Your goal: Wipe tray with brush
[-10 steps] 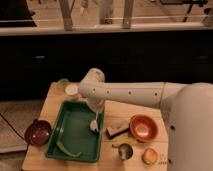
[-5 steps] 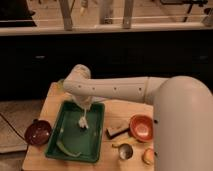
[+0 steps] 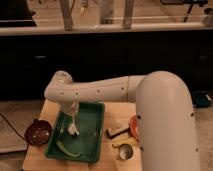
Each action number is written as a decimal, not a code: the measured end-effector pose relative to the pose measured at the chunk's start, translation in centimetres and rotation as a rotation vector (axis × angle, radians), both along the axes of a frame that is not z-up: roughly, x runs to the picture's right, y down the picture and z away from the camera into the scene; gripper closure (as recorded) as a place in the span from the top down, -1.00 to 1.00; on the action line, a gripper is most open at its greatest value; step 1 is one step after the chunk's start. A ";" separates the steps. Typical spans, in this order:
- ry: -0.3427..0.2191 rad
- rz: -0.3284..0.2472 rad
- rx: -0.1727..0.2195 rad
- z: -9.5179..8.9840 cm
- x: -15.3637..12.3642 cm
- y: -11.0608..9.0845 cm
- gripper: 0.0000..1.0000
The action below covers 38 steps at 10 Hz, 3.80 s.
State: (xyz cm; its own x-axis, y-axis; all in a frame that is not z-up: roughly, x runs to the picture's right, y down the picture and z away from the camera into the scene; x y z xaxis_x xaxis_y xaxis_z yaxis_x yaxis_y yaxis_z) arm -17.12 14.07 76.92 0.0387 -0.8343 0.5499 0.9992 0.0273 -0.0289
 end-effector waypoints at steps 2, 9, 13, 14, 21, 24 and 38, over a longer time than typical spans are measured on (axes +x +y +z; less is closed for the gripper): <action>0.003 -0.003 -0.010 -0.3 1.7 1.1 -1.00; 0.052 0.090 0.020 0.3 12.6 -1.7 -1.00; -0.014 0.105 0.019 0.1 9.4 -3.3 -1.00; -0.041 0.101 0.016 -0.1 7.6 -3.5 -1.00; -0.108 0.094 0.008 -0.6 5.3 -4.1 -1.00; -0.108 0.095 0.006 -0.6 5.4 -4.0 -1.00; -0.107 0.095 0.007 -0.5 5.5 -4.1 -1.00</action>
State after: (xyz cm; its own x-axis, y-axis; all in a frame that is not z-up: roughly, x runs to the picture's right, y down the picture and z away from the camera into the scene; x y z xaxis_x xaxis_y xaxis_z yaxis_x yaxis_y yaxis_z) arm -11.66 10.01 76.38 0.0597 -0.8334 0.5494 0.9895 0.1221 0.0777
